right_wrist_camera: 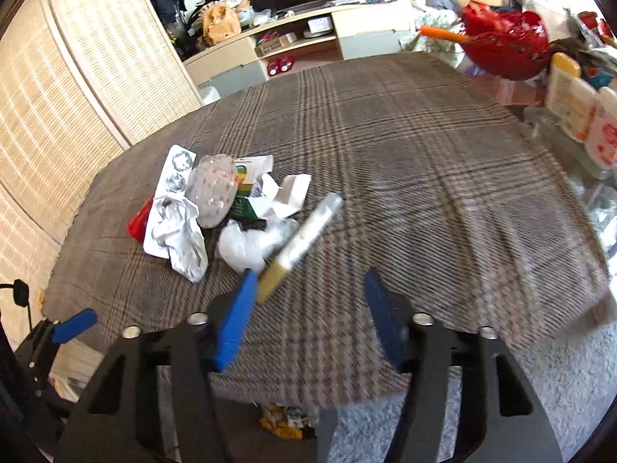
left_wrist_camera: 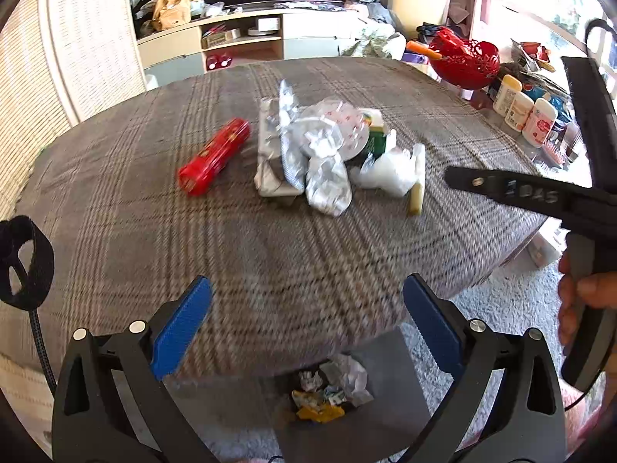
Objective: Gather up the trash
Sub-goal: 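Grasp crumpled printed paper with the left gripper while the right grasps the cream tube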
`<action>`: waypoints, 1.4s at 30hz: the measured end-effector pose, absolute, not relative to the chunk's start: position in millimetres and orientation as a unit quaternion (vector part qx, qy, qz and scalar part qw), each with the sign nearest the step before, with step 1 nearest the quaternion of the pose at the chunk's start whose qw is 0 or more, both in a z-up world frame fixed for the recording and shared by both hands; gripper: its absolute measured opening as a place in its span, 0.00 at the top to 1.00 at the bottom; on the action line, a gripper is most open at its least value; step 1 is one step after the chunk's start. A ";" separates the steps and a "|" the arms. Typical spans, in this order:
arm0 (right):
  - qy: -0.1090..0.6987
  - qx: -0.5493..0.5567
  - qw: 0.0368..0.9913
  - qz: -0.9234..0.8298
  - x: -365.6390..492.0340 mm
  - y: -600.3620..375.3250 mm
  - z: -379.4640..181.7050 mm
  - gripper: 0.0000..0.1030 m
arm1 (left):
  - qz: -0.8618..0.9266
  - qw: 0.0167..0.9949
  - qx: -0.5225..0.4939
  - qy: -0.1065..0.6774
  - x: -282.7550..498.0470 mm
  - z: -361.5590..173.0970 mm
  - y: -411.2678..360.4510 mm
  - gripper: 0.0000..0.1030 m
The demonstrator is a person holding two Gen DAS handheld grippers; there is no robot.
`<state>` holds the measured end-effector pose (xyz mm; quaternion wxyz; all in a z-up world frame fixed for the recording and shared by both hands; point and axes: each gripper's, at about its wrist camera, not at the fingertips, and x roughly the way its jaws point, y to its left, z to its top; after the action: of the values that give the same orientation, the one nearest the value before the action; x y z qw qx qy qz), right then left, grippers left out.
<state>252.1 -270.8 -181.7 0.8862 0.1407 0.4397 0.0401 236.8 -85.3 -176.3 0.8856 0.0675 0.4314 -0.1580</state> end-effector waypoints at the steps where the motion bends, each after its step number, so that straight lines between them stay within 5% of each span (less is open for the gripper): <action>1: 0.445 0.135 0.884 0.039 257.8 -268.2 -184.2 0.55 | -0.162 0.886 0.068 0.430 239.9 -176.3 -88.1 0.09; 17: 0.462 0.113 0.879 0.042 293.2 -240.4 -201.3 0.70 | -0.181 0.879 0.062 0.436 267.7 -190.3 -101.1 0.16; 19: 0.463 0.100 0.880 0.037 296.8 -238.2 -201.2 0.80 | -0.181 0.878 0.057 0.440 272.0 -192.7 -99.0 0.19; 25: 0.467 0.095 0.879 0.032 295.3 -253.2 -199.8 0.85 | -0.190 0.873 0.045 0.448 284.7 -195.6 -99.9 0.32; 32: 0.462 0.120 0.878 0.029 283.8 -284.9 -201.0 0.85 | -0.199 0.865 0.036 0.460 299.2 -203.7 -109.5 0.47; 38: 0.453 0.119 0.883 0.036 275.5 -285.2 -203.1 0.85 | -0.191 0.866 0.025 0.461 316.3 -207.2 -109.8 0.48; 42: 0.447 0.119 0.886 0.037 269.8 -284.3 -204.5 0.86 | -0.189 0.868 0.038 0.458 322.0 -207.1 -114.1 0.80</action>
<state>269.8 -284.3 -204.5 0.8859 0.1194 0.4466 0.0374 322.0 -114.1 -207.1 0.8680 0.0380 0.4577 -0.1888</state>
